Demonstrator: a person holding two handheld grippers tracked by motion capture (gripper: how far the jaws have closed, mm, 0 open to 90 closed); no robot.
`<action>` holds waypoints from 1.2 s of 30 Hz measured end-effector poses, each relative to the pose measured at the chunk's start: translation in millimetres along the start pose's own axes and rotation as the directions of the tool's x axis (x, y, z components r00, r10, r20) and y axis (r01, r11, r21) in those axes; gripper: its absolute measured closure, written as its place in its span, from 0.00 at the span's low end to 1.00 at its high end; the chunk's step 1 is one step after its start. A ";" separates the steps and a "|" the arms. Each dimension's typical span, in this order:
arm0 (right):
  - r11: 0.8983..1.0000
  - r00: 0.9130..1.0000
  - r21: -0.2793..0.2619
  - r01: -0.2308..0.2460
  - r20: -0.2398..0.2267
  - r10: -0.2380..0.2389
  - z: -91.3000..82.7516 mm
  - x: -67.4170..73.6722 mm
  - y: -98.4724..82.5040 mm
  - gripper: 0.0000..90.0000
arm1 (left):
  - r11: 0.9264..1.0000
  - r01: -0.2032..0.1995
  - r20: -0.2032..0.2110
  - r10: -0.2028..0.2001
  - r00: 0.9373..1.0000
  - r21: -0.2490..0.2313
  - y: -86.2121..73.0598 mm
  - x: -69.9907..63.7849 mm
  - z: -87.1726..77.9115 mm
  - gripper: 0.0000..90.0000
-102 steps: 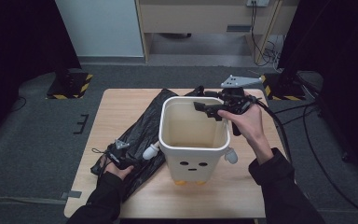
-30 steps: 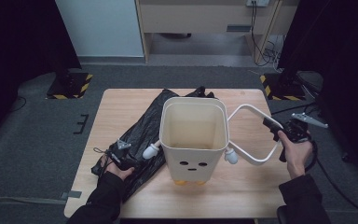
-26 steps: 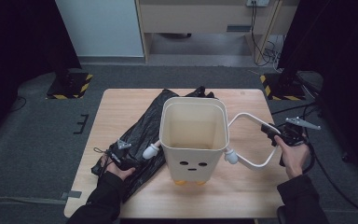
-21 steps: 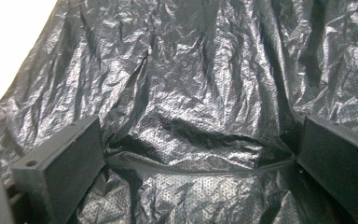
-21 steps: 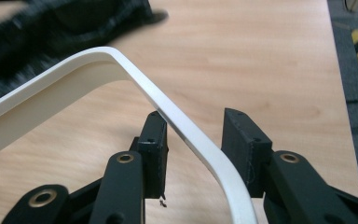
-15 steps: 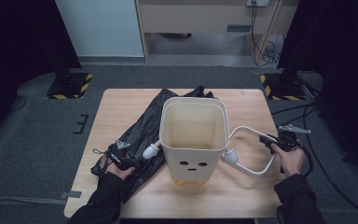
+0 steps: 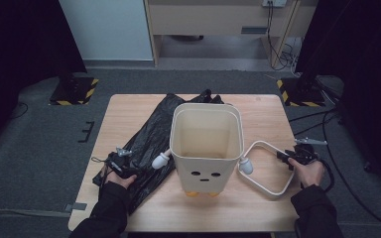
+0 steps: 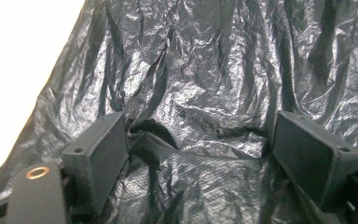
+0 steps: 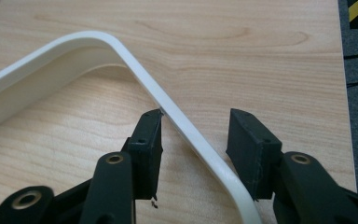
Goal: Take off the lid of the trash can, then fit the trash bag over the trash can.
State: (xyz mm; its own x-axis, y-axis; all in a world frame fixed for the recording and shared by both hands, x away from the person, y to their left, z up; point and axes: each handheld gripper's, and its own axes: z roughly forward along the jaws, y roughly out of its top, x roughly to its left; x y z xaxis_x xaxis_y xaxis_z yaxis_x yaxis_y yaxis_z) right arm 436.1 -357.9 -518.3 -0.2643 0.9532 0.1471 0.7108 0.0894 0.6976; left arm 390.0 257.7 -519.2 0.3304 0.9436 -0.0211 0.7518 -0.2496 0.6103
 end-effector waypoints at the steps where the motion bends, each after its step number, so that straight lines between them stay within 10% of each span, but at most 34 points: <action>1: 1.000 1.000 0.005 0.003 0.001 -0.003 0.2 0.2 -0.4 0.61 | 1.000 0.005 0.004 -0.005 1.000 -0.008 0.9 1.2 -2.4 0.20; 7: 1.000 0.999 -0.027 0.014 -0.042 -0.015 -2.7 3.6 0.1 0.50 | 0.991 0.025 0.044 -0.020 0.999 -0.128 15.6 9.8 -30.6 0.20; 13: 0.992 0.995 -0.130 0.009 -0.094 -0.021 -20.5 7.7 5.5 0.40 | 0.964 0.033 0.079 -0.013 0.997 -0.263 32.3 36.4 -53.6 0.20; 21: 0.986 0.985 -0.155 0.069 -0.143 -0.091 -38.3 29.0 -0.9 0.35 | 0.980 0.077 0.103 -0.059 0.993 -0.186 45.7 66.6 -18.7 0.22; 26: 0.986 0.984 -0.146 0.084 -0.147 -0.106 -34.8 35.3 -0.5 0.33 | 0.995 0.034 0.094 -0.025 0.995 -0.090 42.3 66.6 10.4 0.26; 36: 0.987 0.981 -0.135 0.092 -0.160 -0.113 -31.1 36.1 -1.2 0.31 | 0.999 -0.039 0.040 0.041 0.998 -0.035 28.9 64.6 26.0 0.24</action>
State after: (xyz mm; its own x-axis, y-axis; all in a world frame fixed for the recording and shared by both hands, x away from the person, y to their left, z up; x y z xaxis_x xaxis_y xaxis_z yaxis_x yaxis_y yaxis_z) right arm 405.4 -332.6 -492.0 -0.4441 0.8782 0.1777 0.5893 0.1369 0.7962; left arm 448.0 305.8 -523.5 0.3831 0.9233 -0.0278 0.7179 -0.2787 0.6379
